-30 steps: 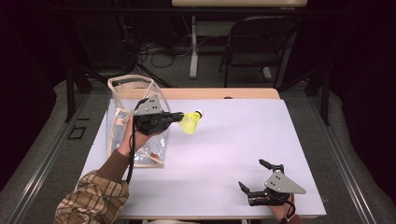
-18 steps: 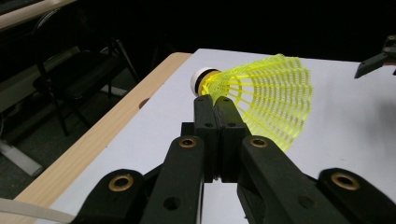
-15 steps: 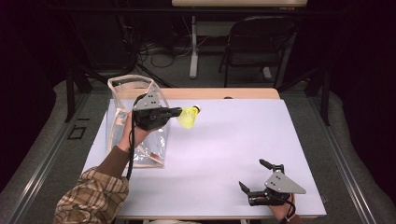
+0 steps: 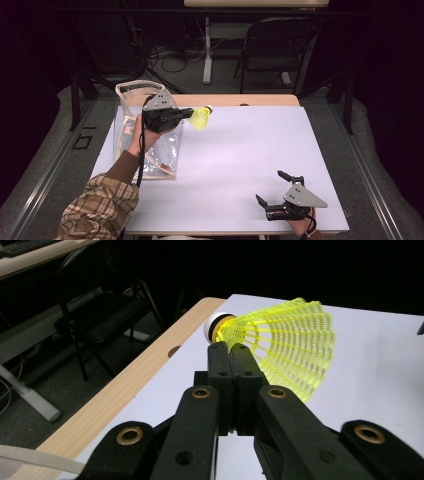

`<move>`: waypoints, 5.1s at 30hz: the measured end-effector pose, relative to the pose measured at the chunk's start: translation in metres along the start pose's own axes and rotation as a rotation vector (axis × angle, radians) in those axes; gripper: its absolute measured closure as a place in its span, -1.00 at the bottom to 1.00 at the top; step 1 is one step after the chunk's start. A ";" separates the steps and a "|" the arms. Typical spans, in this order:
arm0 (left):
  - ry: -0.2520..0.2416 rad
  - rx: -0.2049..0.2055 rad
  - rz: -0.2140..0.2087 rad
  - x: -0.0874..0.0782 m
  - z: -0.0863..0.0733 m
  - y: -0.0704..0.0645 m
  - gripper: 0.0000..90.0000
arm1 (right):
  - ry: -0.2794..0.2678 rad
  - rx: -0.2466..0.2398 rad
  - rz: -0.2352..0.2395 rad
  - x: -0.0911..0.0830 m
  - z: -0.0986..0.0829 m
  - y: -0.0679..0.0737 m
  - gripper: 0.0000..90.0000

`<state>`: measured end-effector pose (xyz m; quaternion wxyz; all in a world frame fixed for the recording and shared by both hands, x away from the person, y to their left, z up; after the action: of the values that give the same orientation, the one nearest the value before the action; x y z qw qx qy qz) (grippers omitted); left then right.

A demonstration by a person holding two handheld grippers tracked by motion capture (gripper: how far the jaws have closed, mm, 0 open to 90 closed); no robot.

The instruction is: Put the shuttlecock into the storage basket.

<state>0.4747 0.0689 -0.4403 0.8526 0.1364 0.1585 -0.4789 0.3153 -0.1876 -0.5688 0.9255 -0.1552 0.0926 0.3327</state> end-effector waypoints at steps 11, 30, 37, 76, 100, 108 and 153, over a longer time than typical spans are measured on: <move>0.007 -0.008 0.024 0.004 0.003 0.011 0.99 | 0.000 0.001 -0.001 0.000 0.000 0.000 -1.00; -0.011 -0.040 0.055 0.004 0.010 0.029 0.99 | 0.004 0.002 -0.003 0.000 -0.001 0.000 -1.00; -0.016 -0.041 0.064 0.003 0.015 0.034 0.99 | 0.003 0.002 -0.004 0.000 0.000 -0.001 -1.00; -0.052 -0.091 0.143 -0.022 0.021 0.074 0.99 | 0.003 0.006 -0.003 0.001 0.000 0.000 -1.00; -0.091 -0.107 0.193 -0.049 0.029 0.091 0.99 | 0.003 0.007 -0.002 0.001 0.000 0.000 -1.00; -0.108 -0.109 0.214 -0.060 0.032 0.095 0.99 | 0.006 0.006 -0.005 0.000 -0.001 -0.001 -1.00; -0.141 -0.166 0.317 -0.113 0.017 0.127 0.99 | 0.010 0.005 -0.003 0.001 -0.001 -0.001 -1.00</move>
<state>0.5309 0.2133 -0.3692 0.9347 0.0550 0.1136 -0.3324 0.3161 -0.1880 -0.5701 0.9260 -0.1545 0.0977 0.3304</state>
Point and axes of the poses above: each handheld gripper's, and its own axes: x roughly forward along the jaws, z roughly out of its top, y roughly to its left, the point moved 10 cm from there along x, roughly forward along the jaws, and after that the axes turned 3 degrees about -x, right-handed, at the moved point
